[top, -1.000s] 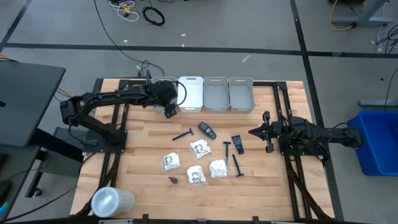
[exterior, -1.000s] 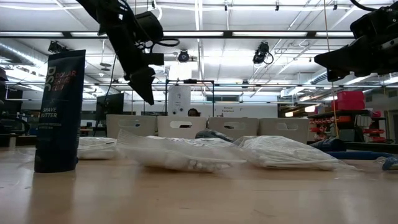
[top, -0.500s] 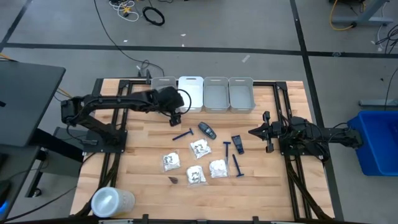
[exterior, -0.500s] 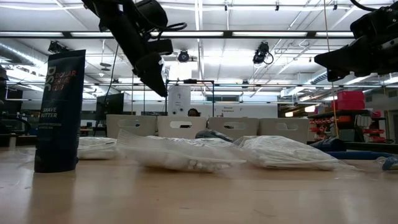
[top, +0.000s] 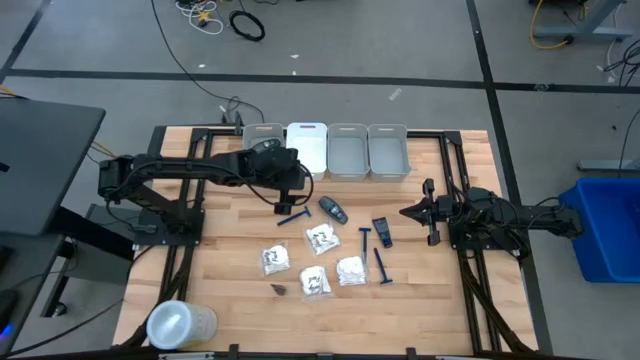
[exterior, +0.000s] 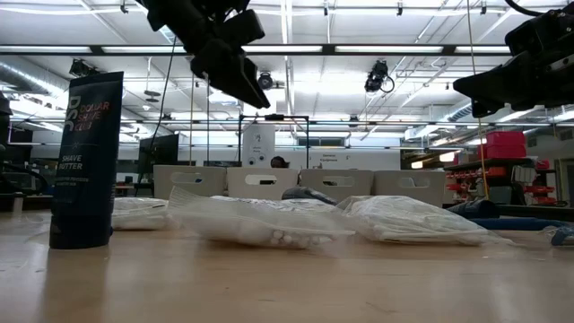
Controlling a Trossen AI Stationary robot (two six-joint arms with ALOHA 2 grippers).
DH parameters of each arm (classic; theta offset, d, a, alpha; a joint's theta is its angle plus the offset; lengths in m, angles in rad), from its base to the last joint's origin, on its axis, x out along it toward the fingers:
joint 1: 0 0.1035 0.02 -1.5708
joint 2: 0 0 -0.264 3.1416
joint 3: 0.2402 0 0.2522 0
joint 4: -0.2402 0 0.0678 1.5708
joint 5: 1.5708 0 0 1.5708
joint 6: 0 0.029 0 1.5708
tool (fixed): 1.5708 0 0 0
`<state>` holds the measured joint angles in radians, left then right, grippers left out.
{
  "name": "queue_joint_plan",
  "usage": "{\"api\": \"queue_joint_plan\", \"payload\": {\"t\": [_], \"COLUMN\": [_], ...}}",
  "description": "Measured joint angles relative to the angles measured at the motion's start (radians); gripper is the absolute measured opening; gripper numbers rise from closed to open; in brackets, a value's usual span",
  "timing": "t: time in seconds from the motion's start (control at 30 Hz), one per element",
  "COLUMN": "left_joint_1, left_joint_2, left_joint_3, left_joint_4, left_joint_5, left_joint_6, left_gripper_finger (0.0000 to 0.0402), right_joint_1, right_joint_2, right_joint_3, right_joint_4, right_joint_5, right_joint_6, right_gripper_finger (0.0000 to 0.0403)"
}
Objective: Pick & Place Travel size toiletries
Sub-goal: Put the gray deodorant into the left gray bin
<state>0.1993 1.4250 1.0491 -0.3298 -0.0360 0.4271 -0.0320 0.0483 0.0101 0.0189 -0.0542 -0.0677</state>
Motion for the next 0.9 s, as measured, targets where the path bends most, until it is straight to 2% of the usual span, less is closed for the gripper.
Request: {"api": "queue_joint_plan", "payload": {"t": [0.53,0.67,0.9], "left_joint_1": [0.0,0.0,0.0], "left_joint_2": [0.0,0.0,0.001], "left_joint_3": [0.05,0.053,0.123], "left_joint_4": [0.0,-0.004,-0.033], "left_joint_5": [0.007,0.048,0.056], "left_joint_6": [0.03,0.045,0.062], "left_gripper_finger": [0.0283,0.0283,0.0283], "right_joint_1": [0.0,0.0,0.0], "right_joint_2": [0.0,0.0,0.0], "right_joint_3": [0.0,0.0,0.0], "right_joint_4": [0.0,0.0,0.0], "right_joint_5": [0.0,0.0,0.0], "right_joint_6": [0.0,0.0,0.0], "right_gripper_finger": [0.0014,0.0014,0.0014]}}
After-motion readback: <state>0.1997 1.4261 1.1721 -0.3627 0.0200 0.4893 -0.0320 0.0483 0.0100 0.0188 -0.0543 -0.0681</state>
